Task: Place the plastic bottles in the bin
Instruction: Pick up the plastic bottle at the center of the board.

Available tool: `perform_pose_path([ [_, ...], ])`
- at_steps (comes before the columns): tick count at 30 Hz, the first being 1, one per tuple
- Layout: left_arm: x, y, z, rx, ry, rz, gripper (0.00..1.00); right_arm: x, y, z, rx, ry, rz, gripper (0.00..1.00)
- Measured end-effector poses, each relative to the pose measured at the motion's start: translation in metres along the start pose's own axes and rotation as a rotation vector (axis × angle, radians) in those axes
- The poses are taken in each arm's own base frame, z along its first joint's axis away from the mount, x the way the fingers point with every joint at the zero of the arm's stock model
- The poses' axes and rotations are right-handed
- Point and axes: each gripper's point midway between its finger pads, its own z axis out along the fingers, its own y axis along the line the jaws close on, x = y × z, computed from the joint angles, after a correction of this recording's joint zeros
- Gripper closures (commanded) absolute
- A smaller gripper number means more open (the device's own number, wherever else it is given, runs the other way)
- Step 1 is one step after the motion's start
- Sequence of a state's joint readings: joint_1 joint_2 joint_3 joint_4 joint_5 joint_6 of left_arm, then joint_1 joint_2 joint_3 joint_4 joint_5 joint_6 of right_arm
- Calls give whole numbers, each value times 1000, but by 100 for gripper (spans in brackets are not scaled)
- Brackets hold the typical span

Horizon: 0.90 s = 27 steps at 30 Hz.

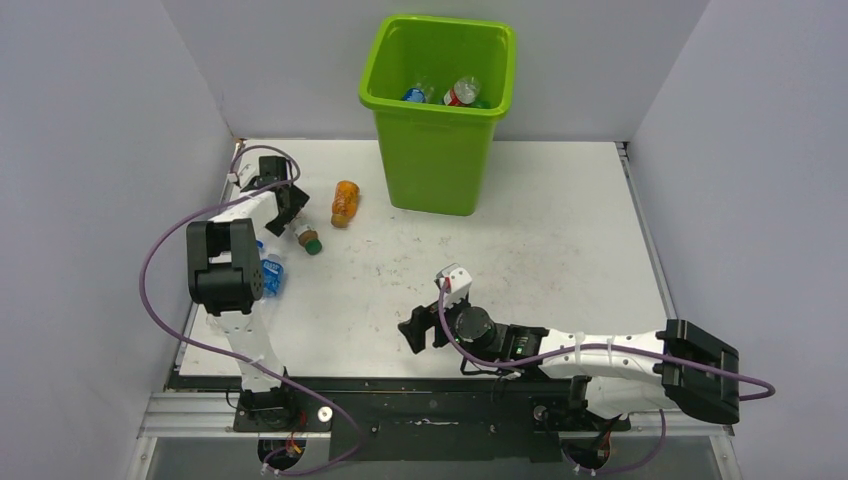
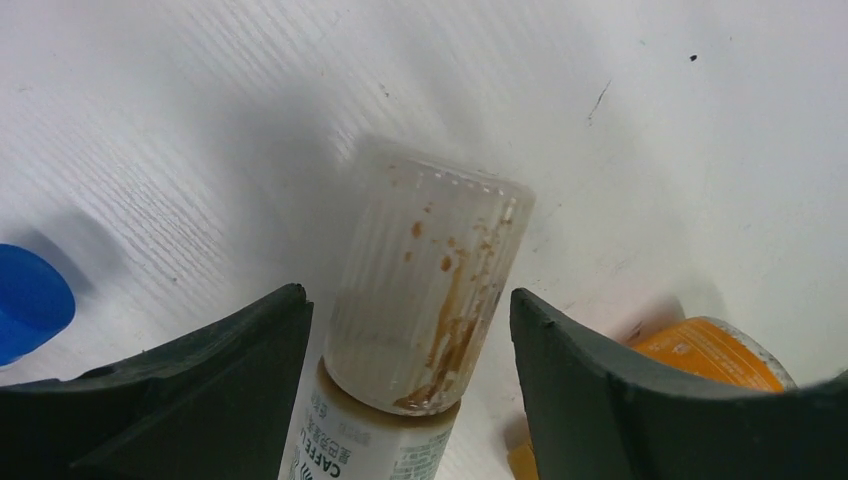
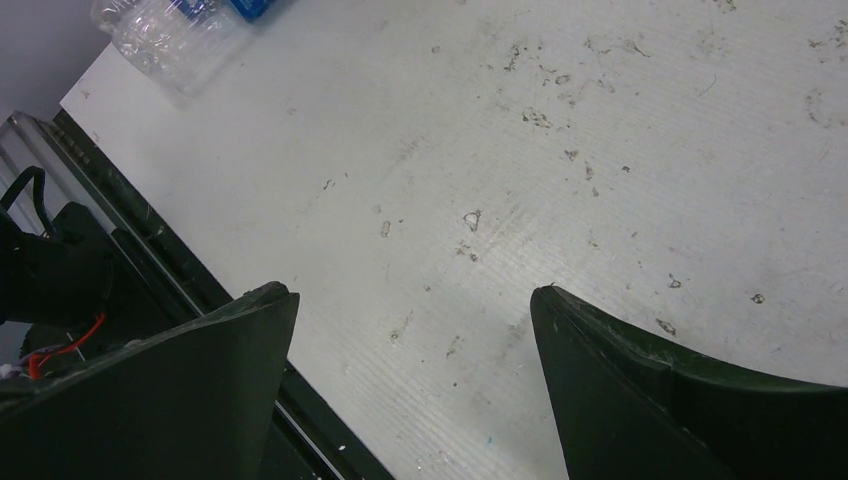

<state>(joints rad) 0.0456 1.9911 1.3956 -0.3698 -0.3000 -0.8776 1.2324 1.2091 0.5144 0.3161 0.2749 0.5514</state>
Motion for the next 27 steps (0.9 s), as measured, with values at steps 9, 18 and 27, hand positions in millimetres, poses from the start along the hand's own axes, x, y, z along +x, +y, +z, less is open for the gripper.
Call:
perform_pose_path([
  [9, 12, 6, 9, 32, 58, -8, 49, -2, -2, -2, 7, -11, 2, 10],
  [18, 24, 4, 0, 104, 93, -29, 78, -18, -3, -13, 5, -63, 16, 10],
  [27, 10, 0, -164, 469, -22, -255, 100, -46, -6, -26, 12, -155, -39, 10],
])
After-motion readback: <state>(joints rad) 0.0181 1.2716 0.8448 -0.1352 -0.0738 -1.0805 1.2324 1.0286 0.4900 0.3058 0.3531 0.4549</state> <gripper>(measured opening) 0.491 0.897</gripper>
